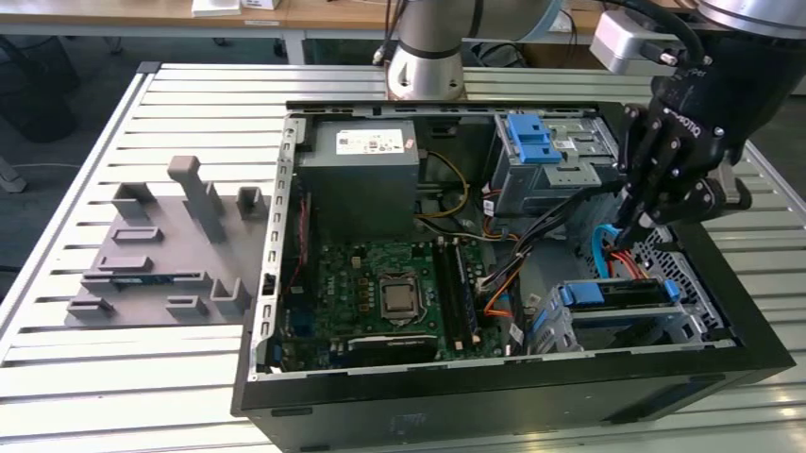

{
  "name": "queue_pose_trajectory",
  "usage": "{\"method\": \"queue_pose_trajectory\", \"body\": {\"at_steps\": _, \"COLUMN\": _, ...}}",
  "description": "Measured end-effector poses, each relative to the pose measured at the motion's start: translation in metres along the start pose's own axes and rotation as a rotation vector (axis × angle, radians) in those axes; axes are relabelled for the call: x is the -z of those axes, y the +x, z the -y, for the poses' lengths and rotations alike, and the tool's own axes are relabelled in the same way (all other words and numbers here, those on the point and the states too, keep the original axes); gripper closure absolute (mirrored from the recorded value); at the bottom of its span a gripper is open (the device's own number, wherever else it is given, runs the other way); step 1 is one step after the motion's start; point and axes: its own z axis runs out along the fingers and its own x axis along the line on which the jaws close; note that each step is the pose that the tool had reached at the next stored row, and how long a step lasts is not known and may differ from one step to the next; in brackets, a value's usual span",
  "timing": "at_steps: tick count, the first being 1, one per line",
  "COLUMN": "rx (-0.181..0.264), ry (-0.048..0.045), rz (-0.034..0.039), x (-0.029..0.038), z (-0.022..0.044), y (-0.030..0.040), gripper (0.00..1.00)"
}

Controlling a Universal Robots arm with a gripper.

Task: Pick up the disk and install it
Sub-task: 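Insert the second disk wire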

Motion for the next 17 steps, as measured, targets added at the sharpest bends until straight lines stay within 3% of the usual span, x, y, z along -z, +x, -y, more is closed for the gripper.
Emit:
{"method": "queue_pose_trajectory", "body": {"at_steps": 4, "rx": 0.004, "ry": 0.0006, "rz": 0.0, "x": 0.0006, "z": 0.0001, "y": 0.0001, "gripper": 0.76}}
{"method": "queue_pose_trajectory", "body": {"at_steps": 8, "rx": 0.044, "ry": 0.006, "rz": -0.0006, "x": 0.0001, "z": -0.0001, "y": 0.0, "gripper": 0.76}}
{"method": "queue_pose_trajectory", "body": {"at_steps": 13, "rx": 0.048, "ry": 0.0074, "rz": -0.0008, "x": -0.0032, "z": -0.0025, "y": -0.0015, "gripper": 0.76}}
{"method": "queue_pose_trajectory", "body": {"at_steps": 17, "rx": 0.047, "ry": 0.0078, "rz": -0.0078, "x": -0.0069, "z": -0.0025, "y": -0.0021, "gripper": 0.76}}
